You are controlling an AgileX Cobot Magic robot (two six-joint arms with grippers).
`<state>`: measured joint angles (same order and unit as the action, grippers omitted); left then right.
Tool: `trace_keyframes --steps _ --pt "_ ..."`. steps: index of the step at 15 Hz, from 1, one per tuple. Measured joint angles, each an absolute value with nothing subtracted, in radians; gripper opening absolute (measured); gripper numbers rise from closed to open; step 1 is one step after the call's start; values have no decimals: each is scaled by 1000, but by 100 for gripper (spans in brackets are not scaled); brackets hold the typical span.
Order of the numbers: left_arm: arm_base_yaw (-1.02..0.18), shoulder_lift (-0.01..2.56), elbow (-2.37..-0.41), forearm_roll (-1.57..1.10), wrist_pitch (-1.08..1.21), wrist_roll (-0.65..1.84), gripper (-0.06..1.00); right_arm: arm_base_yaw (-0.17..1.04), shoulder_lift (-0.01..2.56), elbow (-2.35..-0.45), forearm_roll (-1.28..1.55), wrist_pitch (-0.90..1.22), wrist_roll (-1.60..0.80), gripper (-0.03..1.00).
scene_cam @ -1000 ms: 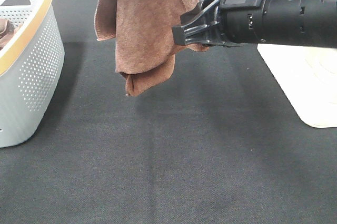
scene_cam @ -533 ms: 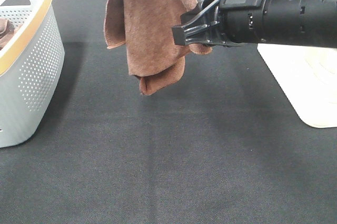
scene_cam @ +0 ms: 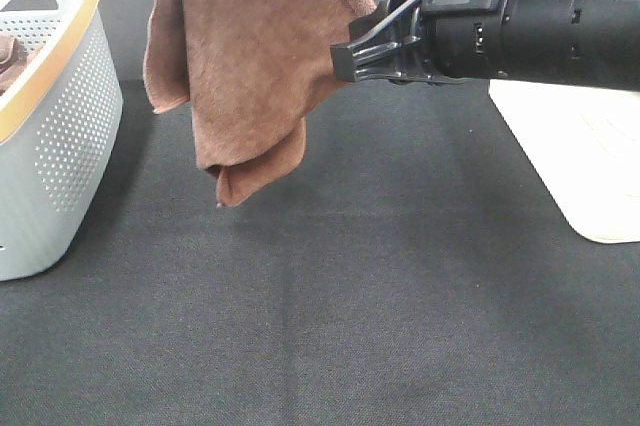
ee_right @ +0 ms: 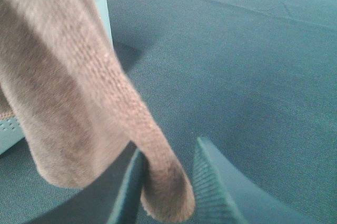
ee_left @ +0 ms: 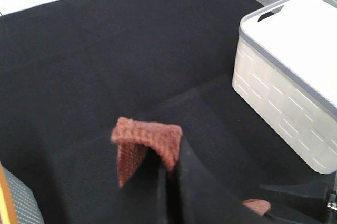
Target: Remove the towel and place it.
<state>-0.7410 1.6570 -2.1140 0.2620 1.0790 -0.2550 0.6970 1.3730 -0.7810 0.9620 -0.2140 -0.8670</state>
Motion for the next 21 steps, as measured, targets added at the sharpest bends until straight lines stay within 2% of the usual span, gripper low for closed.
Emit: trace_keyframes --steps 3,6,7,10,11,13,18,20,21 --pt "-741 1657 -2114 227 1079 -255 0 697 1373 -781 962 -214 -867 43" --pt "-741 1657 -2114 214 1079 -255 0 697 1373 -781 962 -216 -867 42" --pt "-741 1657 -2114 198 1079 -255 0 697 1373 -781 962 -216 -867 38" --pt "-741 1657 -2114 197 1079 -255 0 697 1373 -781 962 -213 -867 5" --pt "-741 1657 -2114 210 1079 -255 0 697 1373 -781 962 -209 -867 0" --pt "-741 1657 -2114 253 1089 -255 0 697 1373 -782 963 -196 -867 0" --pt "-707 1712 -2114 356 1211 -255 0 689 1373 -898 839 163 -970 0" --pt "-666 1747 -2114 353 1213 -251 0 608 1375 -955 745 335 -851 0" --pt "-638 1764 -2114 349 1214 -247 0 534 1378 -1002 630 430 -701 0"
